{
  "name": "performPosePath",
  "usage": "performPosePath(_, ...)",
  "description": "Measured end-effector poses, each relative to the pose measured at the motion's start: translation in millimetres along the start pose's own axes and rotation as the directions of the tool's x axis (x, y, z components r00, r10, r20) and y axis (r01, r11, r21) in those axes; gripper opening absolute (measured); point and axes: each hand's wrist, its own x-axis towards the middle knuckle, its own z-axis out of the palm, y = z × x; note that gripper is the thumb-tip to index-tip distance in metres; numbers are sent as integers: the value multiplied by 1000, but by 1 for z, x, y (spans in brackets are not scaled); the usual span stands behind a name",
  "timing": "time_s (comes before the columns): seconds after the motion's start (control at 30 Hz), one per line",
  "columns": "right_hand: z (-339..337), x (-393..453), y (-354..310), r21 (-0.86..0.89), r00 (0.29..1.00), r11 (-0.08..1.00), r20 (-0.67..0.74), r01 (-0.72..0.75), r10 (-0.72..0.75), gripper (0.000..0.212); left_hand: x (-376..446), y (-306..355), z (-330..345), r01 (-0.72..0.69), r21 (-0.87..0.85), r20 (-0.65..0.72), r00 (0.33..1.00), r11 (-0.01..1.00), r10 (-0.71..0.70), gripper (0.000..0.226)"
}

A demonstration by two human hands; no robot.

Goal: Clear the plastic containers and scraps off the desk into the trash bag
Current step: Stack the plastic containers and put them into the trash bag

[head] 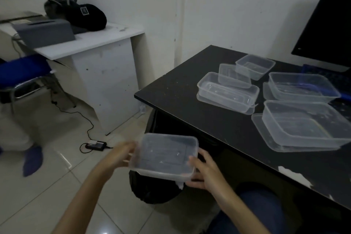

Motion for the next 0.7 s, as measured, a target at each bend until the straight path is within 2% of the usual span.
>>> performPosePath(0.1,-9,20,14,14,996,997,-48,-79,80,43,31,-25,19,57,40,-116,992,998,-52,16)
performPosePath(0.13,-11,29,18,13,993,995,-67,-96,97,45,43,-35,22,85,92,-165,984,992,-69,24)
performPosePath(0.23,-16,50,29,-16,984,992,-123,-128,125,52,73,-61,31,166,168,-237,964,972,-123,70)
performPosePath(0.33,-16,68,35,-27,981,990,-145,-136,130,57,97,-80,35,233,172,-199,960,957,-198,98)
performPosePath(0.4,-14,80,38,-33,979,991,-159,-132,125,63,112,-90,39,264,163,-159,958,951,-239,105)
performPosePath(0.43,-12,87,39,-49,979,991,-170,-126,116,66,118,-95,41,270,183,-140,959,945,-247,99)
performPosePath(0.57,-3,109,47,-167,976,981,-208,-103,67,73,124,-101,51,209,276,-91,977,938,-191,48)
performPosePath(0.7,6,124,54,-227,973,970,-227,-90,38,71,119,-103,58,148,211,-94,987,966,-131,20)
